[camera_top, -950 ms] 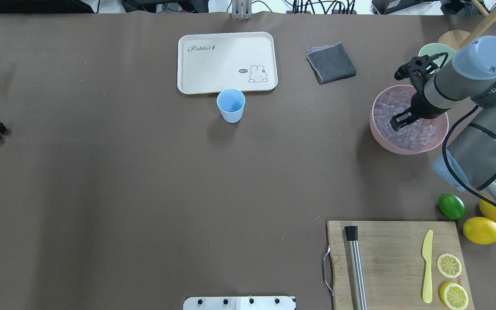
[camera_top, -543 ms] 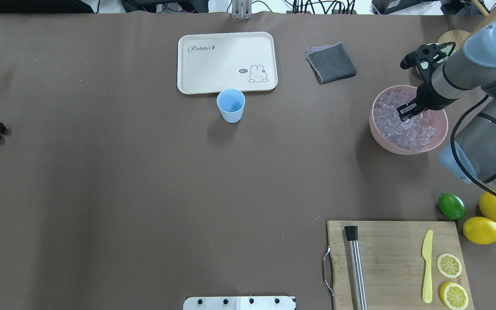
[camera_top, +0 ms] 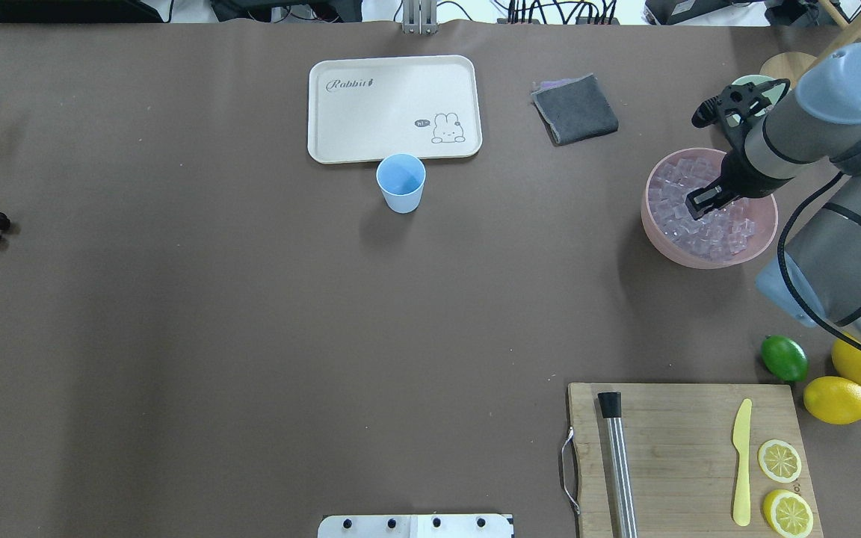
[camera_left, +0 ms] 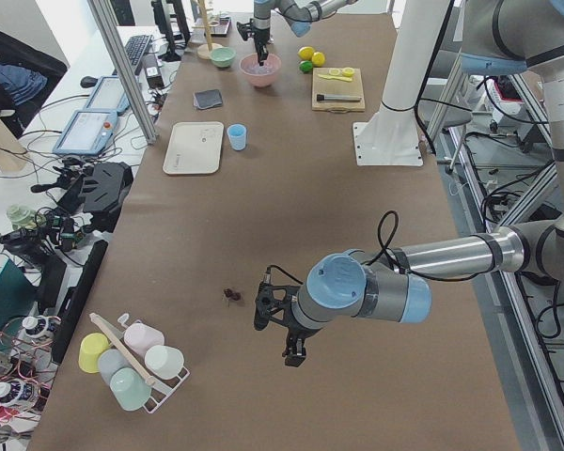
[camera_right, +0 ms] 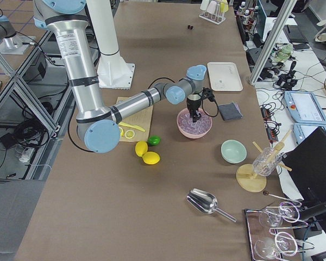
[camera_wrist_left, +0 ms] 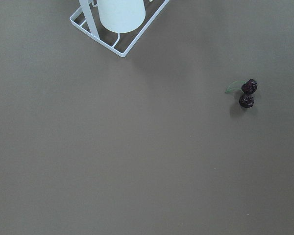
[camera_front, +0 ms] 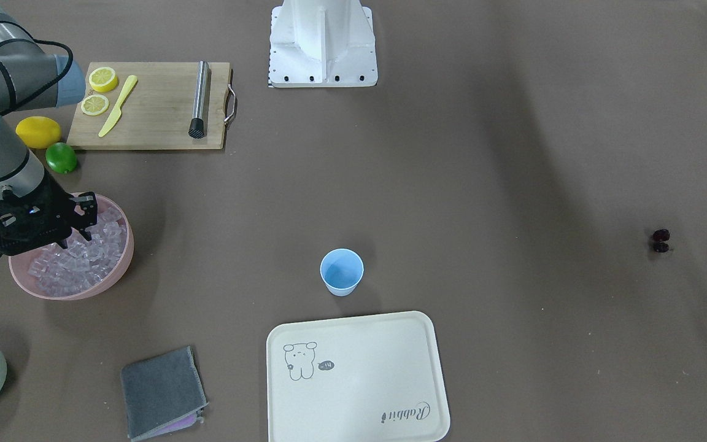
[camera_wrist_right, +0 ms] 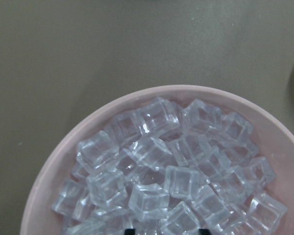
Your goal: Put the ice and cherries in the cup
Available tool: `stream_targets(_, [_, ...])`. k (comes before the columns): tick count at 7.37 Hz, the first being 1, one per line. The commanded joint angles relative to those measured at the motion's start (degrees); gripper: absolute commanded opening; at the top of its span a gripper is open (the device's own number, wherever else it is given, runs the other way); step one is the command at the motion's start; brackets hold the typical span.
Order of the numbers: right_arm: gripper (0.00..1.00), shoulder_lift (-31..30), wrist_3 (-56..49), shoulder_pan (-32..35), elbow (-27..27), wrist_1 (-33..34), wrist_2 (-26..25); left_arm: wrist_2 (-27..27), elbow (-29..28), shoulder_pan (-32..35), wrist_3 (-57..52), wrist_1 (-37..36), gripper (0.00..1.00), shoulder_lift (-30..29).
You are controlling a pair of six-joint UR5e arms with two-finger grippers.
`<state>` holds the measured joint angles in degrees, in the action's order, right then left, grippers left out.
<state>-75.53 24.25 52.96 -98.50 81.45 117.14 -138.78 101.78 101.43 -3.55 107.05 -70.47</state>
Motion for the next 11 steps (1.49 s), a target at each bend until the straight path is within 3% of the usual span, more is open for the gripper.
stream_targets(1, [0.72,0.03,0.18,-0.67,0.86,-0.06,-0.77,-0.09,0.09,0.0,0.04,0.09,0.98,0.07])
stream_targets(7, [0.72,-0.06,0.1,-1.55,1.91,-0.15,-0.86,-0.09,0.44,0.09,0.04,0.09,0.98,0.16])
stream_targets(8, [0.65,-0.06,0.1,-1.55,1.91,-0.15,-0.86,-0.09,0.44,0.09,-0.05,0.09,0.98,0.16])
stream_targets(9, [0.3,0.29,-0.16,-1.64,2.0,-0.15,-0.86,-0.09,0.35,0.09,-0.05,0.09,0.98,0.16])
stream_targets(11, [0.26,0.47,-0.34,-1.64,2.17,-0.15,-0.77,-0.09,0.18,0.09,-0.05,0.09,0.98,0.16])
